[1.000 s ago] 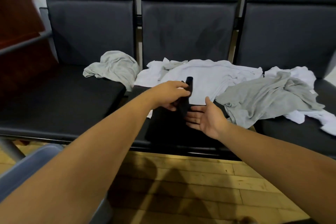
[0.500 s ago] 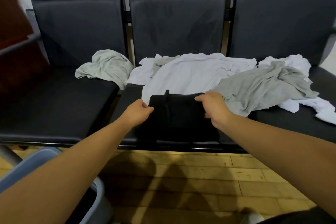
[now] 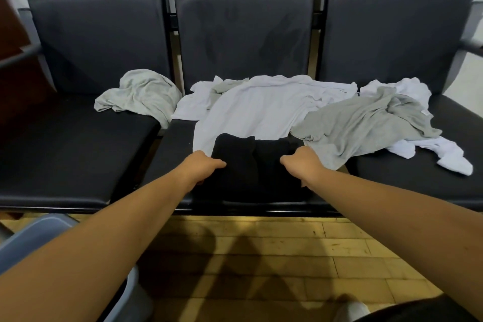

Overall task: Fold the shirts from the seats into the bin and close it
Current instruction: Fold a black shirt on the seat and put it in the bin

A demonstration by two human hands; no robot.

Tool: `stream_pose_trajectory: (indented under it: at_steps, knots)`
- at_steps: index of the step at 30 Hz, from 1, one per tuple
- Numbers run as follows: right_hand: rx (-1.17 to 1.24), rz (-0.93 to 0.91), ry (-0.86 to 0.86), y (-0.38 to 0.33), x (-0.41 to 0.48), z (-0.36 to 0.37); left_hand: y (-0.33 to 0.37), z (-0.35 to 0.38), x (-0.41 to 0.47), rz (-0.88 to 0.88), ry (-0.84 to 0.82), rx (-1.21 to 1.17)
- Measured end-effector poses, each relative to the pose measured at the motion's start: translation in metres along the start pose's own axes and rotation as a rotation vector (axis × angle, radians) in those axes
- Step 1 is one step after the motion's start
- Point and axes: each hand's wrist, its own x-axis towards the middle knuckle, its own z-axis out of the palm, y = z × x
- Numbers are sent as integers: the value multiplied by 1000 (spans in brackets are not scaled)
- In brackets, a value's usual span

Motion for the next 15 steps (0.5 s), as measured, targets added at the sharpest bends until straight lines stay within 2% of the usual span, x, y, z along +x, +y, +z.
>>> stream_pose_trajectory:
  at_steps: [4,8,11,13,15]
  knots:
    - [-281,-27,47,-4,5,0,4,3,-4,-89,-167,-311]
    - [-249,13,-11,-5,7,1,17,9,-13,-116,-319,-549]
    - [-29,64,-24,-4,6,3,26,6,-22,-94,-311,-639]
    - [265,81,-73,-9,0,6,32,0,-28,-67,-287,-696]
    - [595,117,-203,-17,-7,6,35,-11,-35,-31,-266,-779]
